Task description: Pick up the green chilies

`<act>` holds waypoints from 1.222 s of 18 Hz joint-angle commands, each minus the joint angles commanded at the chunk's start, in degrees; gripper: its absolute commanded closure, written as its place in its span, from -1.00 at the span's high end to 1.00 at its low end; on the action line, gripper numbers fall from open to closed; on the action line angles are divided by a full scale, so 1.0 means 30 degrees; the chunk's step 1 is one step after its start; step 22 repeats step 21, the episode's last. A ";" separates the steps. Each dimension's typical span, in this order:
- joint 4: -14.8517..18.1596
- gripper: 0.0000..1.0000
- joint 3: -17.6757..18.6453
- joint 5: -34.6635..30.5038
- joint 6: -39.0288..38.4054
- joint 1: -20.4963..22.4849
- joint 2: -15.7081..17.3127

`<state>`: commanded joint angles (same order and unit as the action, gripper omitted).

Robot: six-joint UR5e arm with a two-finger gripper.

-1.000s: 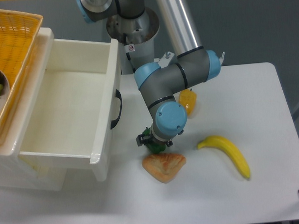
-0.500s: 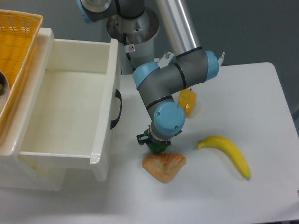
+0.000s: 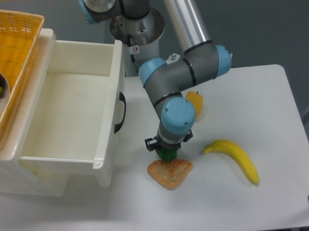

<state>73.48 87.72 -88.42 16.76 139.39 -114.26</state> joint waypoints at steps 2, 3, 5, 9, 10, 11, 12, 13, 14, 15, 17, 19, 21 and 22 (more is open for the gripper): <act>-0.0029 -0.11 -0.0001 0.0029 0.1290 0.0145 0.0352; -0.0029 -0.11 -0.0001 0.0029 0.2109 0.0204 0.0557; -0.0029 -0.11 -0.0001 0.0029 0.3953 0.0234 0.1025; -0.0030 -0.11 -0.0118 0.0117 0.6858 0.0264 0.1583; -0.0029 -0.11 -0.0118 0.0117 0.7327 0.0264 0.1671; -0.0029 -0.11 -0.0118 0.0117 0.7796 0.0264 0.1672; -0.0029 -0.11 -0.0118 0.0088 0.8293 0.0264 0.1672; -0.0029 -0.11 -0.0089 0.0088 0.8849 0.0264 0.1672; -0.0029 -0.11 -0.0088 0.0088 0.9290 0.0264 0.1672; 0.0000 -0.11 -0.0088 0.0088 0.9643 0.0293 0.1672; 0.0000 -0.11 -0.0001 0.0117 0.9851 0.0351 0.1701; 0.0000 -0.11 0.0058 0.0175 0.9851 0.0410 0.1789; 0.0029 -0.11 0.0116 0.0147 0.9851 0.0410 0.1818; 0.0029 -0.11 0.0116 0.0147 0.9851 0.0410 0.1818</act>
